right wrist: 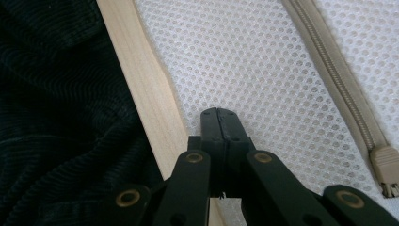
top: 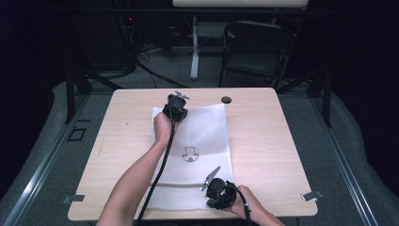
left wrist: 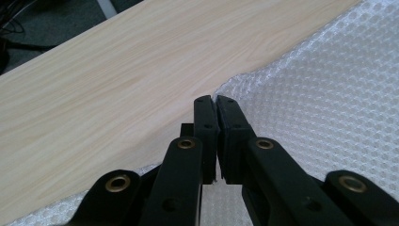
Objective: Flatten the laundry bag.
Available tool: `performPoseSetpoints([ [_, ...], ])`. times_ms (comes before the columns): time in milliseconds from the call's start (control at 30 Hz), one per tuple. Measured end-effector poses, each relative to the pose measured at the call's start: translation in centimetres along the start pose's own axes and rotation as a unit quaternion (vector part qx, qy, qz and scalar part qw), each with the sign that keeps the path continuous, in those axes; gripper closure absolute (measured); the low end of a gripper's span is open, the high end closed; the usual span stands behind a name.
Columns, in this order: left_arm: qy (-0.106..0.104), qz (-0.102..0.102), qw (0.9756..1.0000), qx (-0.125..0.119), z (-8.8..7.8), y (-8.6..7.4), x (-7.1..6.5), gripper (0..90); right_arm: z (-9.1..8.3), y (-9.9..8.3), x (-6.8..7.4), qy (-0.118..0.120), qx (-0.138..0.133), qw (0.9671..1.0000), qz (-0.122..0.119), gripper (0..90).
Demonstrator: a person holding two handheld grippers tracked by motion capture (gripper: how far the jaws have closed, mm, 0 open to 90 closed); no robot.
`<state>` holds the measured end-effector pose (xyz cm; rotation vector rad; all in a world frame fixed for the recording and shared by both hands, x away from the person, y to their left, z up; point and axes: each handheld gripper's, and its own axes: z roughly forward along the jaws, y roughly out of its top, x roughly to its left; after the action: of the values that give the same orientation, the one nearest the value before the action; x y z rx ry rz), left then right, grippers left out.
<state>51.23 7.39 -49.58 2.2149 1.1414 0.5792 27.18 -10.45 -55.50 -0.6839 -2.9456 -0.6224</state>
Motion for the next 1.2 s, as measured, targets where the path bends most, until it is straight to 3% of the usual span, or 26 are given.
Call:
performPoseSetpoints([
  [33, -0.001, -0.004, 1.0, 0.0, 0.1, 0.0, 0.1, 86.6, 0.1, 0.0, 0.1, 0.0, -0.004, 1.0, 0.001, 90.0],
  [100, -0.004, -0.013, 0.9999, 0.002, 0.3, -0.1, 0.2, 83.7, -0.3, 0.2, -0.2, -0.005, 0.017, 0.9998, -0.011, 90.0],
  [167, -0.007, -0.016, 0.9998, 0.001, 0.3, -0.2, 0.3, 78.0, -0.1, 0.0, -0.1, -0.001, 0.0, 1.0, 0.001, 87.2],
  [267, -0.009, -0.021, 0.9997, -0.002, 0.1, -0.2, 0.6, 61.2, -0.4, -0.1, -0.2, -0.004, -0.004, 1.0, 0.003, 81.4],
  [367, -0.023, -0.019, 0.9995, -0.005, -0.8, -0.1, 0.8, 44.4, -1.3, -0.2, -0.5, -0.003, -0.036, 0.9992, 0.015, 69.4],
  [467, -0.032, -0.013, 0.9993, -0.013, -1.9, -0.3, 0.7, 31.8, -2.5, -0.4, -1.3, -0.008, -0.042, 0.9989, 0.021, 53.1],
  [533, -0.037, 0.001, 0.9992, -0.013, -2.9, -0.6, 0.4, 24.0, -3.5, -0.8, -1.8, -0.012, -0.052, 0.998, 0.033, 36.5],
  [633, -0.052, 0.012, 0.9984, -0.02, -4.3, -1.3, -0.2, 17.9, -4.7, -1.6, -2.7, -0.028, -0.076, 0.9953, 0.053, 19.3],
  [700, -0.063, 0.024, 0.9974, -0.023, -5.1, -1.9, -0.7, 15.7, -5.7, -2.0, -3.2, -0.032, -0.084, 0.9943, 0.058, 14.6],
  [733, -0.077, 0.021, 0.9964, -0.028, -5.5, -2.2, -1.0, 14.8, -6.1, -2.2, -3.4, -0.041, -0.088, 0.9933, 0.062, 13.4],
  [800, -0.084, 0.036, 0.9955, -0.027, -6.2, -2.7, -1.7, 12.9, -6.7, -2.6, -3.9, -0.046, -0.1, 0.9915, 0.07, 9.4],
  [900, -0.107, 0.044, 0.9928, -0.034, -7.3, -3.5, -2.9, 9.7, -7.1, -3.1, -4.2, -0.05, -0.103, 0.9891, 0.093, 7.5],
  [967, -0.117, 0.063, 0.9903, -0.04, -8.3, -4.0, -4.1, 7.3, -7.7, -3.7, -4.5, -0.062, -0.106, 0.9888, 0.084, 8.7],
  [1067, -0.15, 0.056, 0.9855, -0.055, -9.4, -5.1, -5.5, 6.2, -8.2, -4.6, -4.9, -0.074, -0.114, 0.9855, 0.101, 13.2],
  [1133, -0.154, 0.076, 0.9837, -0.053, -9.9, -5.7, -6.6, 4.8, -8.6, -5.2, -5.0, -0.095, -0.113, 0.9833, 0.106, 15.5],
  [1200, -0.168, 0.078, 0.9811, -0.057, -10.3, -6.2, -7.2, 4.1, -9.0, -5.8, -5.4, -0.097, -0.118, 0.9814, 0.117, 20.4],
])
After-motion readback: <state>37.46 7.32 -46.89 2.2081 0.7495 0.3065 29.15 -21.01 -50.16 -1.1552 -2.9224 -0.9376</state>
